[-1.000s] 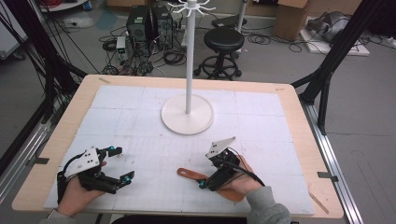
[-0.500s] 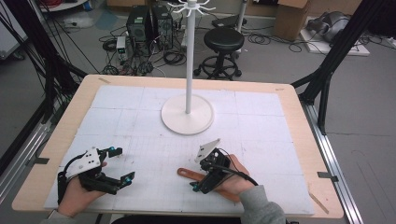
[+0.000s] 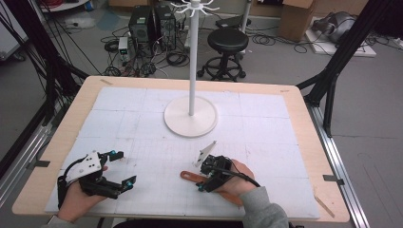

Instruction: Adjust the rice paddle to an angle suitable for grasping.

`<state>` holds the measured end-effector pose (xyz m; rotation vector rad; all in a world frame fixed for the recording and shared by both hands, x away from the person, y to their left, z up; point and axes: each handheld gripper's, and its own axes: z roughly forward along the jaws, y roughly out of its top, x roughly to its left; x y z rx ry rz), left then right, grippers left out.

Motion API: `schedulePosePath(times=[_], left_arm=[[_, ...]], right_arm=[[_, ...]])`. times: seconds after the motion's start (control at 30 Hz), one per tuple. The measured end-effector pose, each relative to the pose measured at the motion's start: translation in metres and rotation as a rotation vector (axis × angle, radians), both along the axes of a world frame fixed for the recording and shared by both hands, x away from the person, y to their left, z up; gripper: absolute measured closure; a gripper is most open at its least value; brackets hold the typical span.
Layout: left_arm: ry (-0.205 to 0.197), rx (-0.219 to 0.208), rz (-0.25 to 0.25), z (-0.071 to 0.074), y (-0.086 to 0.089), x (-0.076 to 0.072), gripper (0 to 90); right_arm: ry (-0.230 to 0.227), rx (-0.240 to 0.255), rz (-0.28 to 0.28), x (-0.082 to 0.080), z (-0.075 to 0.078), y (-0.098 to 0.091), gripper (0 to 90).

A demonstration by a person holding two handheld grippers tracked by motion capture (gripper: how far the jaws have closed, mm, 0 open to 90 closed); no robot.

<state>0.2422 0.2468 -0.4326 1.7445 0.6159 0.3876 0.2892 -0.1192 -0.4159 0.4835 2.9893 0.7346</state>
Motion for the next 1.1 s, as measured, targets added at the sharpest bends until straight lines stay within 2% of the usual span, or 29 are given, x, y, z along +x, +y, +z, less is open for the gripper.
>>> schedulePosePath(times=[0.23, 0.7, 1.0, 1.1], left_arm=[[0.004, -0.004, 0.002, -0.0002, 0.0005, -0.0005, 2.3], [0.006, 0.009, 0.000, -0.0008, 0.0012, -0.0007, 2.3], [0.009, 0.012, -0.001, -0.0011, 0.0010, -0.0006, 2.3], [0.012, 0.015, -0.002, -0.0014, 0.0005, -0.0007, 2.3]], right_arm=[[-0.004, -0.049, -0.008, -0.0003, -0.0003, 0.0039, 55.0], [-0.023, -0.138, 0.000, -0.0060, 0.0034, 0.0077, 62.0], [-0.009, -0.144, -0.013, -0.0059, 0.0034, 0.0058, 64.4], [-0.028, -0.154, -0.009, -0.0081, 0.0037, 0.0071, 64.8]])
